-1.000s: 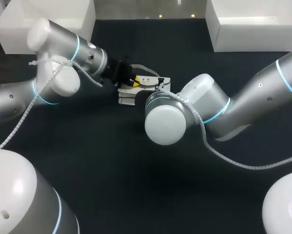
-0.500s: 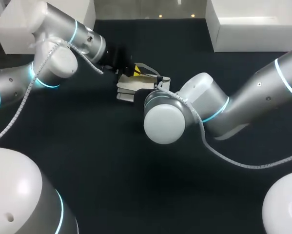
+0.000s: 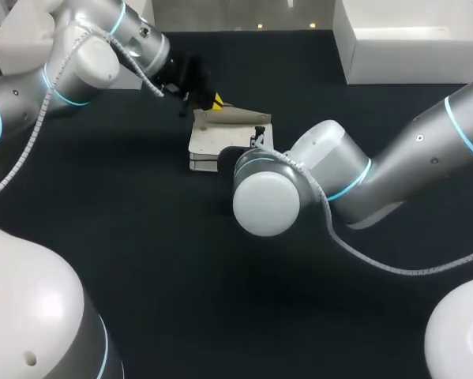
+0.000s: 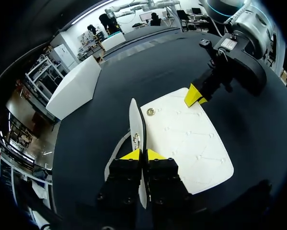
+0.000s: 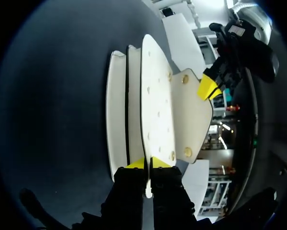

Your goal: Pick up the bag, open it, inspect its contents, close it, and place it on the opposite side

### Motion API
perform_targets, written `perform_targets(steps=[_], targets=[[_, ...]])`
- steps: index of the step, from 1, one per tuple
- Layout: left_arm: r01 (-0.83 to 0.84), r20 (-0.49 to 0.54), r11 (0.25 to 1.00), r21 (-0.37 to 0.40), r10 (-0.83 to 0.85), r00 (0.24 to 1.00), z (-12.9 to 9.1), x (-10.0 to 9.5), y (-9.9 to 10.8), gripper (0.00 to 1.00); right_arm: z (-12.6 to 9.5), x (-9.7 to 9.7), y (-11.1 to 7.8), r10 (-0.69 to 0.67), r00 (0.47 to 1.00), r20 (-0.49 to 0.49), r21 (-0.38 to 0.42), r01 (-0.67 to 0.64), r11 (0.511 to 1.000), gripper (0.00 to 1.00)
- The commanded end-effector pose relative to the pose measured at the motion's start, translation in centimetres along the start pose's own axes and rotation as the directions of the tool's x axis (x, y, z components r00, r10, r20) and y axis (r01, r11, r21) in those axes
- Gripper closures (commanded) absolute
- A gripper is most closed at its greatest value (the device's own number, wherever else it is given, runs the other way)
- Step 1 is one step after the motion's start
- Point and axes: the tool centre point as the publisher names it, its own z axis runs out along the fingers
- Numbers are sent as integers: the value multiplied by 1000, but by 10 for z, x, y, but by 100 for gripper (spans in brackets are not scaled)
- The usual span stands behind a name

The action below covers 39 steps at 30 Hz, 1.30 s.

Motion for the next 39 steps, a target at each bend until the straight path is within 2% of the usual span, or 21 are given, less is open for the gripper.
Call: perform_targets(steps=[1,11,17,18,19,20,21,22,23,24,25,31,33,36,39], targets=[[35,-16,999,21,-35,999,2,0,4,100,0,3,-3,0,1000,20,-13,0,1000,100],[150,-48,986,68,-147,988,-1,-18,16,100,0,3,-3,0,1000,20,-13,0,1000,100],[108,-39,993,44,-106,994,2,-11,10,100,0,3,-3,0,1000,20,-13,0,1000,100],[94,-32,995,33,-92,995,3,-8,9,96,0,3,-3,0,1000,20,-13,0,1000,100],[88,-31,996,29,-87,996,4,-5,8,79,0,3,-3,0,1000,20,-13,0,1000,100],[73,-22,997,18,-73,997,4,-2,7,67,0,3,-3,0,1000,20,-13,0,1000,100],[66,-15,998,11,-66,998,5,-1,7,64,0,3,-3,0,1000,20,-13,0,1000,100],[56,-6,998,7,-56,998,5,4,6,51,0,3,-3,0,1000,20,-13,0,1000,100],[49,2,999,2,-49,999,6,6,6,45,0,3,-3,0,1000,20,-13,0,1000,100],[41,17,999,-10,-41,999,6,9,6,31,0,3,-3,0,1000,20,-13,0,1000,100],[38,23,999,-10,-37,999,8,13,6,24,0,3,-3,0,1000,20,-13,0,1000,100],[47,55,999,-25,-46,997,17,18,13,22,0,3,-3,0,1000,20,-13,0,1000,100],[53,68,998,-40,-51,996,22,16,15,20,0,3,-3,0,1000,20,-13,0,1000,100],[67,91,996,-59,-61,994,28,11,19,11,0,3,-3,0,1000,20,-13,0,1000,100],[93,101,994,-55,-87,991,35,2,24,11,0,3,-3,0,1000,20,-13,0,1000,100]])
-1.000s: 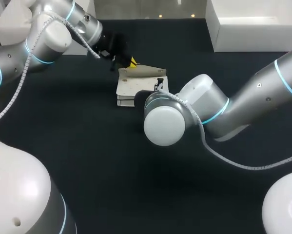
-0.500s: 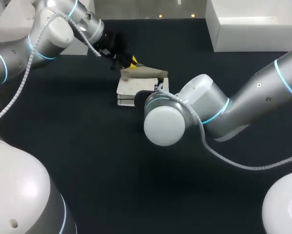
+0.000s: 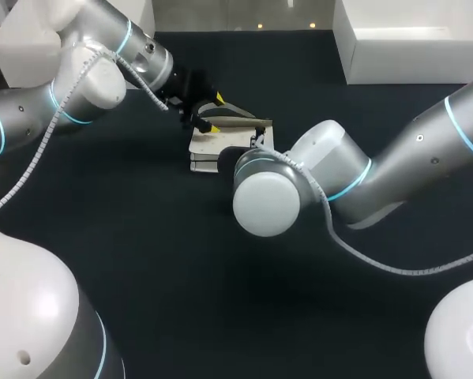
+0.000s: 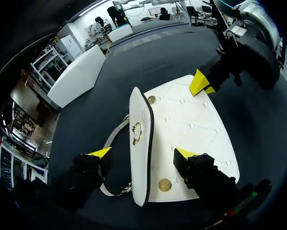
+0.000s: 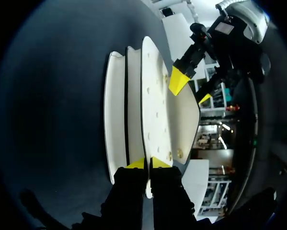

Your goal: Pick up the bag, open it, inspect its contents, close it, and place it on the opposite side

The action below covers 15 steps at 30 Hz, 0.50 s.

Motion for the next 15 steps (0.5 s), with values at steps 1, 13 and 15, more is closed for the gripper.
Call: perform_targets(steps=[1,13,15], targets=[[18,28,1000,3,-18,999,16,-8,4,12,0,3,-3,0,1000,20,-14,0,1000,100],[53,26,998,-24,-52,998,30,-25,16,25,0,3,-3,0,1000,20,-14,0,1000,100],[53,25,998,-27,-53,998,30,-26,16,33,0,3,-3,0,1000,20,-14,0,1000,100]])
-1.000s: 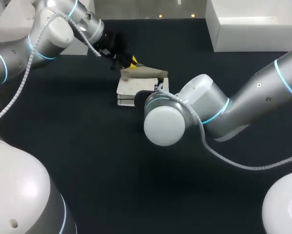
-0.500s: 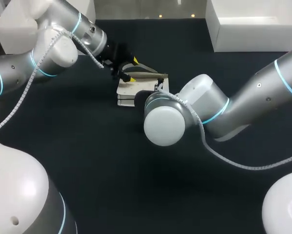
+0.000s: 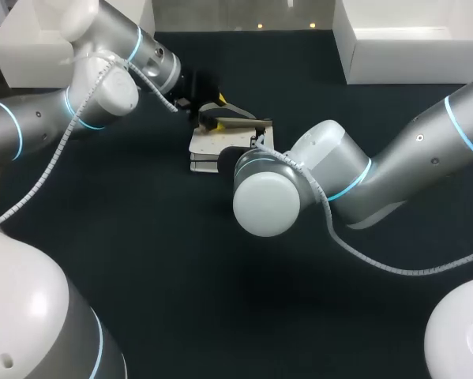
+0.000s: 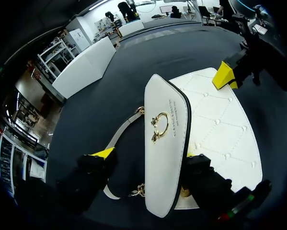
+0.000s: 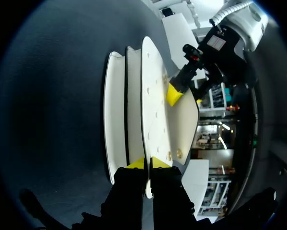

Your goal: Pick up the bag, open it, inspect its contents, close it, and place it on the opposite side

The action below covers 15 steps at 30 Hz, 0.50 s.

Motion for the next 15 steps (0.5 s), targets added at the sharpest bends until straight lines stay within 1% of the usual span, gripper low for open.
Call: perform_targets(steps=[1,7,10,13,14,15], targets=[[1,-8,1000,0,-1,1000,6,-6,1,35,0,3,-3,1,1000,19,-14,0,1000,100],[-5,-6,1000,-1,5,1000,4,-8,-1,38,0,3,-3,1,1000,19,-14,0,1000,100],[-4,-9,1000,-14,4,1000,5,-9,-1,43,0,3,-3,1,1000,19,-14,0,1000,100],[1,-13,1000,-24,-1,1000,6,-10,1,44,0,3,-3,1,1000,19,-14,0,1000,100],[2,-13,1000,-26,-2,1000,6,-9,1,46,0,3,-3,1,1000,19,-14,0,1000,100],[2,-13,1000,-27,-3,1000,6,-9,1,51,0,3,-3,1,1000,19,-14,0,1000,100]])
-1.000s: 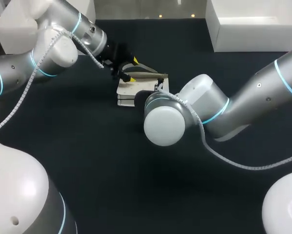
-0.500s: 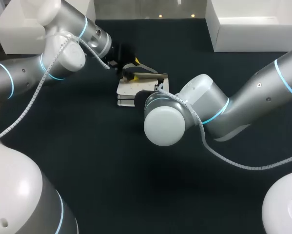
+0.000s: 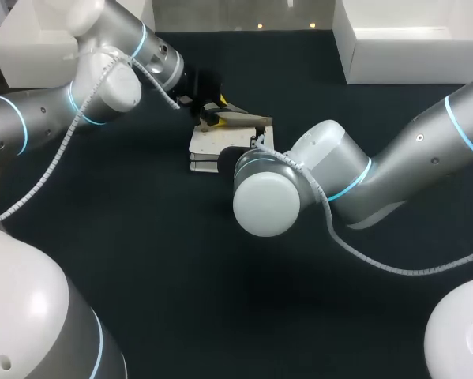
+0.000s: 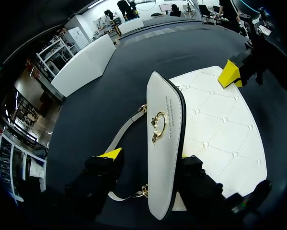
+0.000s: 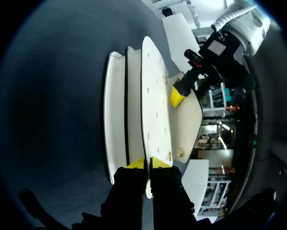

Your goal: Pick up the bag, open it, inspect its contents, close it, and place it on the opposite side

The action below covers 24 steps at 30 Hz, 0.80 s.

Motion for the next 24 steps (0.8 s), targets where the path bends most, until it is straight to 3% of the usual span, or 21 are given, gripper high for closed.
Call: perform_targets(steps=[1,4,5,6,16,17,18,19,24], targets=[[3,-4,1000,-7,-3,1000,1,-3,0,54,0,3,-2,1,1000,19,-14,0,1000,100],[9,0,1000,-12,-9,1000,1,-3,1,67,0,3,-2,1,1000,19,-14,0,1000,100],[11,1,1000,-13,-11,1000,1,-3,1,78,0,3,-2,1,1000,19,-14,0,1000,100],[13,2,1000,-15,-13,1000,1,-3,1,98,0,3,-2,1,1000,19,-14,0,1000,100],[20,-5,1000,-9,-20,1000,-3,-3,0,100,-1,2,-1,-13,1000,8,7,13,1000,100],[23,-7,1000,-5,-23,1000,-4,-3,-1,100,-1,1,-1,-16,1000,4,9,16,1000,82],[24,-7,1000,-4,-24,1000,-5,-3,-1,100,-2,0,0,-22,1000,-3,18,22,1000,44],[27,-7,1000,-3,-27,1000,-7,-4,-2,100,-4,-1,1,-27,1000,-5,25,27,999,0],[43,-15,999,-3,-43,999,-17,-7,-8,100,-18,-11,0,-43,999,-32,54,44,998,0]])
